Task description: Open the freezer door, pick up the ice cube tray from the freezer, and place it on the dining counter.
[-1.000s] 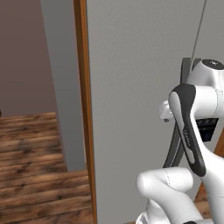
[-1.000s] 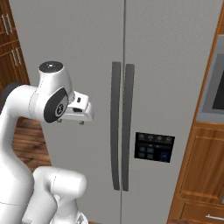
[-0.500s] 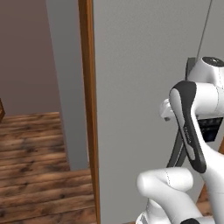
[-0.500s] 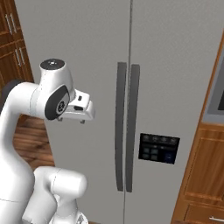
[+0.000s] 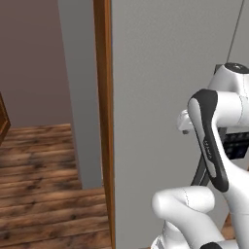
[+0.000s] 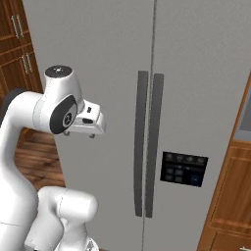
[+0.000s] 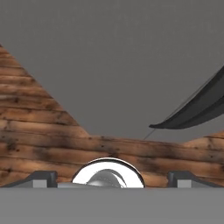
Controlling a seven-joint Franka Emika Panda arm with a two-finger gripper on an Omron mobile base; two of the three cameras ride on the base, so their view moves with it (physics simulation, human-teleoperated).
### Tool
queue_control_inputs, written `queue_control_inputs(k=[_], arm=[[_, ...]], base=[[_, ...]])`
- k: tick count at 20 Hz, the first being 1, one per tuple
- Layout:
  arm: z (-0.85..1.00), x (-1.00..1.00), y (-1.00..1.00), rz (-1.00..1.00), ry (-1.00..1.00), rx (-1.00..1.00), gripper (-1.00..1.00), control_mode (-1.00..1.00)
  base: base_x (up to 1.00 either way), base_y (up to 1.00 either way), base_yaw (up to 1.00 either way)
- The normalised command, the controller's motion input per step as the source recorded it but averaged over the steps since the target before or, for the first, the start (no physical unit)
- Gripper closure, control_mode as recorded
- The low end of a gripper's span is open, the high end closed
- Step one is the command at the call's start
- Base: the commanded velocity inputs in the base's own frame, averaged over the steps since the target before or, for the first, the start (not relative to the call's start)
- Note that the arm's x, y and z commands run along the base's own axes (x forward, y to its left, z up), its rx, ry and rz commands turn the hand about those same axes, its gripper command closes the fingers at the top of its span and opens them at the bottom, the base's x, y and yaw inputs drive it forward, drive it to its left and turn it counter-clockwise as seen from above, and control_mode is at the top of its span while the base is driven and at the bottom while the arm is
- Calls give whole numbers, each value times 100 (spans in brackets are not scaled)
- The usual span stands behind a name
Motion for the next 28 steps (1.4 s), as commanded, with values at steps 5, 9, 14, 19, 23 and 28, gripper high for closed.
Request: queue_control_inputs(k=[5, 9, 14, 19, 23, 28], arm=[[0, 0, 0, 0, 0, 0, -100, 100], [0, 0, 0, 0, 0, 0, -100, 100], [0, -37, -54, 0, -10, 1, -100, -100], [0, -76, -100, 2, -29, 1, -100, -100], [0, -34, -100, 8, -35, 2, -100, -100], [-7, 16, -89, 15, -40, 7, -100, -100]], base=[[22, 0, 0], [23, 0, 0], [0, 0, 0], [0, 0, 0], [0, 0, 0], [0, 0, 0]])
